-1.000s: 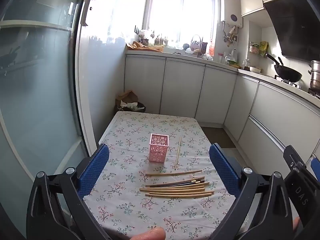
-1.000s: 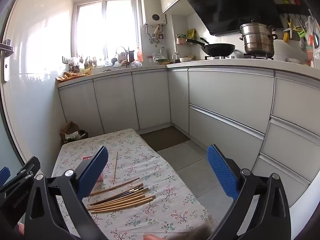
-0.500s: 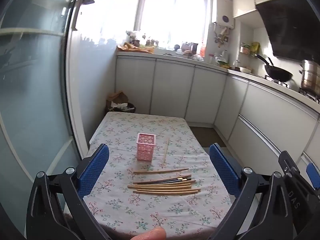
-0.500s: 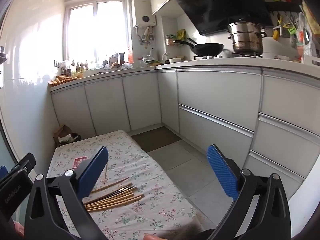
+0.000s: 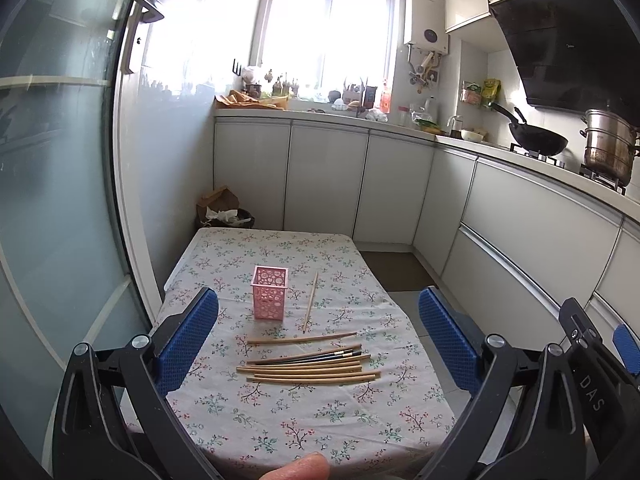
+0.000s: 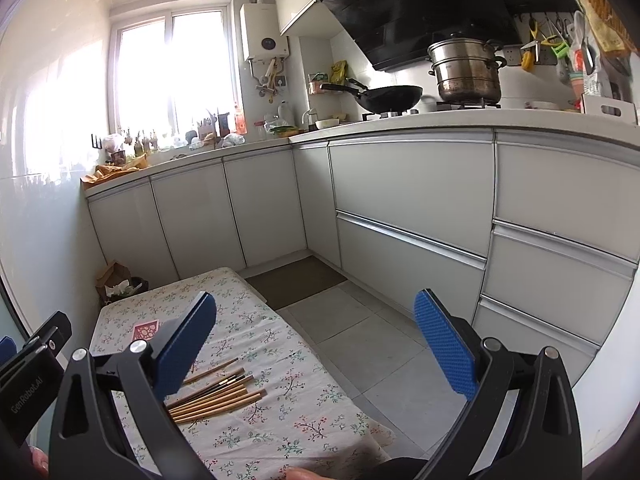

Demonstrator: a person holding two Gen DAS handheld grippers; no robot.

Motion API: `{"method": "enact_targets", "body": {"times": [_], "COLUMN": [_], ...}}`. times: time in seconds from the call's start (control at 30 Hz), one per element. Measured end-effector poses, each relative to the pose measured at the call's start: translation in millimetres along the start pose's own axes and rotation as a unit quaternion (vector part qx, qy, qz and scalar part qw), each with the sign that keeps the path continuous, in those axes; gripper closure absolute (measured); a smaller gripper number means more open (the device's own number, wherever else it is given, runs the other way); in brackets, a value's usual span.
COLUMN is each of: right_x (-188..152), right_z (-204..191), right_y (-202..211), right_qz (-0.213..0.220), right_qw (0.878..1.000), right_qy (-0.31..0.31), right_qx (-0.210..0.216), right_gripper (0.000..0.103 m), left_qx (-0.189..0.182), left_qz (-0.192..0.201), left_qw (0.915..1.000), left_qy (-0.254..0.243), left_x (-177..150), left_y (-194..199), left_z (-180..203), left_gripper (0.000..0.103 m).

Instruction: Organize utensils

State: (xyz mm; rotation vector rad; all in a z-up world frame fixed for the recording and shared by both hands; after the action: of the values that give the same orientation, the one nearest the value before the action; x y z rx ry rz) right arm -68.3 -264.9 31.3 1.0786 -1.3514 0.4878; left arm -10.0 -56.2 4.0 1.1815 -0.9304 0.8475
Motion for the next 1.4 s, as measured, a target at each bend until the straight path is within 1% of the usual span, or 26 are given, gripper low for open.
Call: {"method": "enact_targets", "body": {"times": [1.4], "right_x": [-7.6], "right_z": [5.6], "right_y": [1.4], "right_qz": [-0.003], "right_qw": [1.0], "right_qy": [-0.006], "right_qx": [0.006], "right_gripper": [0.006], "left_qx": [-0.005], "left_qz": [-0.008], "left_qw": [0.9999], "left_qy": [-0.004], "left_x": [-8.1], "left_y": [-1.7], "left_z": [4.9], "left_gripper": [0.007]}}
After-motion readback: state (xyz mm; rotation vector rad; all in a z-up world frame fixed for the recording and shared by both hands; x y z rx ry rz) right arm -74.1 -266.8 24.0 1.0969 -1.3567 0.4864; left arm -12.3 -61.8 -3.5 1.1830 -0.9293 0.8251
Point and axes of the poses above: each gripper's, at about its wrist camera, not at the fingertips, and y roughly against the way its jaws point, z to its right, x to its top, the point moved 3 cm from there along -y, roughly the way its jaws point, and after that the axes turned 4 degrees about -x, right-handed, at the moved point
